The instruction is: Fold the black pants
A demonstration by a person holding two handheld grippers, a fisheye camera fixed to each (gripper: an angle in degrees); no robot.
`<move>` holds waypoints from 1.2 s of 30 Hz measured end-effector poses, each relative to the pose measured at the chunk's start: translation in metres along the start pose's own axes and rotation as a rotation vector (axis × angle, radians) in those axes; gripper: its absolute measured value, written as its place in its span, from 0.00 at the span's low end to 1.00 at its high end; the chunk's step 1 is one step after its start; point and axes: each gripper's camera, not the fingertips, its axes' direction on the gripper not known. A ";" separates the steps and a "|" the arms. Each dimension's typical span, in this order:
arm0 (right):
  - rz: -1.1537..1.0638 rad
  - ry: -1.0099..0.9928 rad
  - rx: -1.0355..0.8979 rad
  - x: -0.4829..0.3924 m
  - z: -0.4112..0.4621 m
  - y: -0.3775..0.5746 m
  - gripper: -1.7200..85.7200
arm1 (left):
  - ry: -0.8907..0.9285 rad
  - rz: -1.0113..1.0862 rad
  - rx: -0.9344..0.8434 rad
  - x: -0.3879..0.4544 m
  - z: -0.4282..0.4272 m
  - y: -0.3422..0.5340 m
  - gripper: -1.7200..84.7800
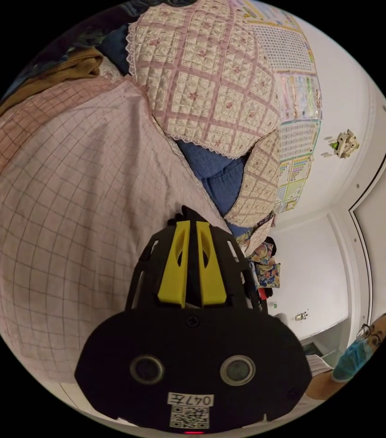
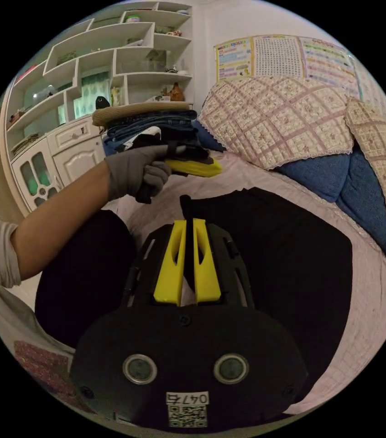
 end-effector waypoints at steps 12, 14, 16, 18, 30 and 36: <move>-0.175 0.022 0.016 -0.118 0.033 -0.024 0.02 | 0.024 -0.022 -0.173 0.012 0.061 -0.017 0.17; -0.155 0.010 0.005 -0.134 0.045 -0.028 0.02 | 0.002 -0.011 -0.198 0.019 0.072 -0.018 0.17; -0.141 -0.009 0.005 -0.143 0.050 -0.032 0.03 | -0.004 -0.012 -0.220 0.023 0.083 -0.018 0.17; -0.142 -0.041 0.002 -0.151 0.052 -0.036 0.04 | -0.017 -0.019 -0.231 0.026 0.095 -0.021 0.17; 0.310 0.205 0.116 -0.098 -0.038 0.002 0.06 | -0.114 0.070 -0.308 0.057 0.130 -0.031 0.17; -0.117 0.127 0.023 -0.227 0.012 -0.048 0.09 | -0.070 0.048 -0.303 0.054 0.139 -0.039 0.18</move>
